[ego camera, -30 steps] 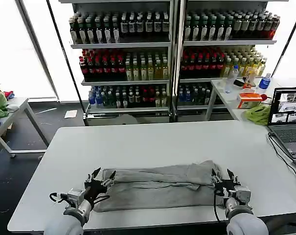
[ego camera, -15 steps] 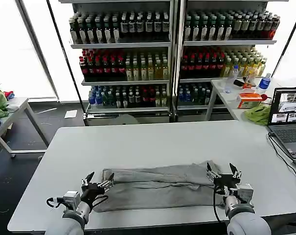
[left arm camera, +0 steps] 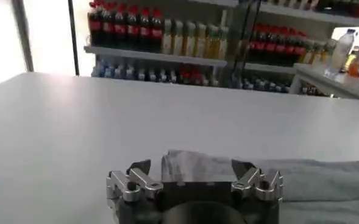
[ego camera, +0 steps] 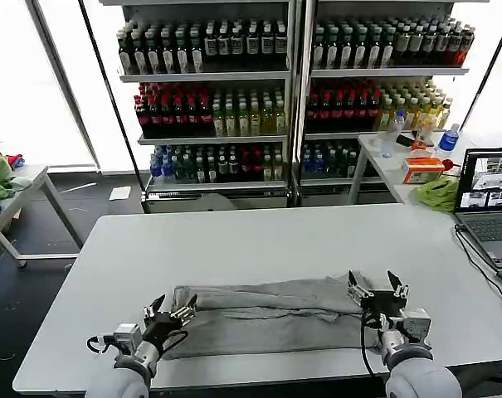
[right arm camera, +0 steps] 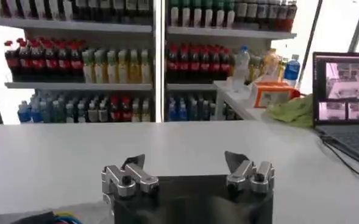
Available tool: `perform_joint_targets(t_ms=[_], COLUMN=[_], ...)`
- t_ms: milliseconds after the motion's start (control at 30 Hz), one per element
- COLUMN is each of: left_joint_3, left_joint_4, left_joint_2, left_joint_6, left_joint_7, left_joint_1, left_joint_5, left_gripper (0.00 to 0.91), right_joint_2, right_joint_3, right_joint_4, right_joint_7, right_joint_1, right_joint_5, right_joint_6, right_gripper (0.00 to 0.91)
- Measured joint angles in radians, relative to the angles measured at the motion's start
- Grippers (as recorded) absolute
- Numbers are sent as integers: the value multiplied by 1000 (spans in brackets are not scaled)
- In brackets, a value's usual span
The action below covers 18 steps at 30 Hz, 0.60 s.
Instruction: Fold and organize the clothes.
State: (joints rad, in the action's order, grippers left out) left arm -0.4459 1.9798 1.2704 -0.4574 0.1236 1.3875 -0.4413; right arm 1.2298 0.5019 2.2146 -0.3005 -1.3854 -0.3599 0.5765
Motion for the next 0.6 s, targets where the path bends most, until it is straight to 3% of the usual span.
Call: perform_joint_targets(t_ms=[167, 200, 233, 267, 333, 367, 433, 600], left_joint_3=[1, 1, 1, 1, 2, 3, 5, 9], left_joint_4=[-19, -22, -27, -31, -40, -44, -49, -60], left_joint_2=[5, 5, 6, 6, 6, 5, 6, 8], left_joint_6=[0, 1, 1, 1, 1, 1, -1, -3], left_joint_7=[-4, -5, -5, -6, -9, -11, -14, -20], left_joint_1=[-7, -9, -10, -11, -10, -8, -5, -3], left_joint_5=[-1, -1, -1, -1, -1, 0, 0, 6], left_gripper=[907, 867, 695, 615, 262, 131, 40, 10], right_joint_2=[-3, -3, -3, -3, -2, -2, -1, -2], right_joint_3=[-5, -7, -8, -10, -13, -14, -17, -22], right_joint_4=[-1, -2, -2, -3, -4, -4, -4, -3], right_joint_7=[5, 7, 8, 9, 9, 10, 11, 13], right_joint_1=[7, 8, 9, 10, 14, 15, 18, 24], right_joint_5=[0, 0, 0, 0, 0, 0, 0, -1], right_joint_6=[0, 1, 1, 1, 1, 1, 1, 1], right_gripper=[907, 907, 907, 907, 907, 907, 907, 907])
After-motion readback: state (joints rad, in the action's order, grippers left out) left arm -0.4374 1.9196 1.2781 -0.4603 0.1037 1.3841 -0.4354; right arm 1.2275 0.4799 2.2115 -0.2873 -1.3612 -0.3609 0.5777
